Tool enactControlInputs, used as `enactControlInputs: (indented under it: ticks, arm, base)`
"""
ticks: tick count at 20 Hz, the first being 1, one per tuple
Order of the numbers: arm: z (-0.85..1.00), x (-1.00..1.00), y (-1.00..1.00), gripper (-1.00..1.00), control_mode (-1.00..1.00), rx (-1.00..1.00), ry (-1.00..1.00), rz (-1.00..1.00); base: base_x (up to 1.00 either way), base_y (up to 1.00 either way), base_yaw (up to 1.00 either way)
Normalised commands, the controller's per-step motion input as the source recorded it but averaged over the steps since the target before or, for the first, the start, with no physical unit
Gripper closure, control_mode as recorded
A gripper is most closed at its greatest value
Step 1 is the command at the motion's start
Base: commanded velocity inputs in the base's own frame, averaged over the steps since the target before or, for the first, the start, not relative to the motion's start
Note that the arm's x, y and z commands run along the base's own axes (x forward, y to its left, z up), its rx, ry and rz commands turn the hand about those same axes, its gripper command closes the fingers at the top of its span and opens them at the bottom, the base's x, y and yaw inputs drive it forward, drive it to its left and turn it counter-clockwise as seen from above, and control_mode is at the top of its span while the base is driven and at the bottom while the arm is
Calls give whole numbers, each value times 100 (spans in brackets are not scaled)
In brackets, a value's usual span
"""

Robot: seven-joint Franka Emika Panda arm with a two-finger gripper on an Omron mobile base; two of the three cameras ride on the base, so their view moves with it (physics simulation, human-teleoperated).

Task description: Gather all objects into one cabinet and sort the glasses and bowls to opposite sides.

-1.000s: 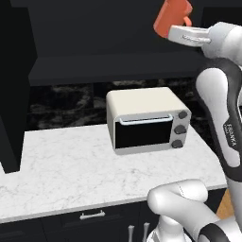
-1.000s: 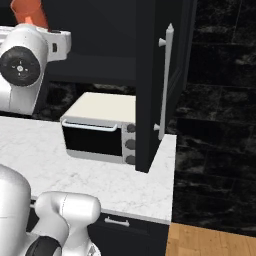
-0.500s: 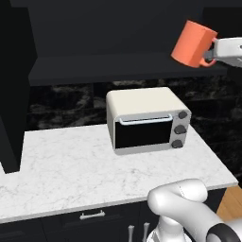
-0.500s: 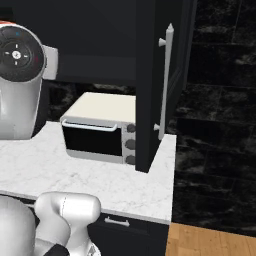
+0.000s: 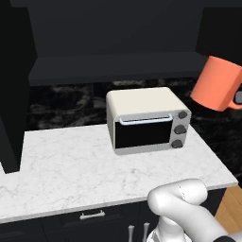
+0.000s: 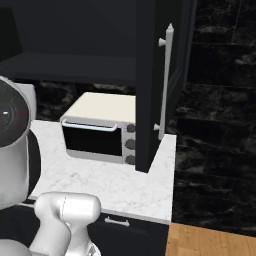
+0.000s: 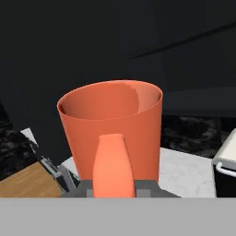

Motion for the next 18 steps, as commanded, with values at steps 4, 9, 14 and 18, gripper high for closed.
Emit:
enactControlInputs:
  ticks: [4,9,14,18]
  arm:
    - [0,-69,0,100,-100,-13,-9,1]
    - [0,-2,0,100,-100,-1,0,-1]
    - [0,5,0,100,-100,0,0,-2]
    - [0,0,0,100,-100,0,0,0]
  base:
    - [0,0,0]
    - [0,0,0]
    - [0,0,0]
    - [0,0,0]
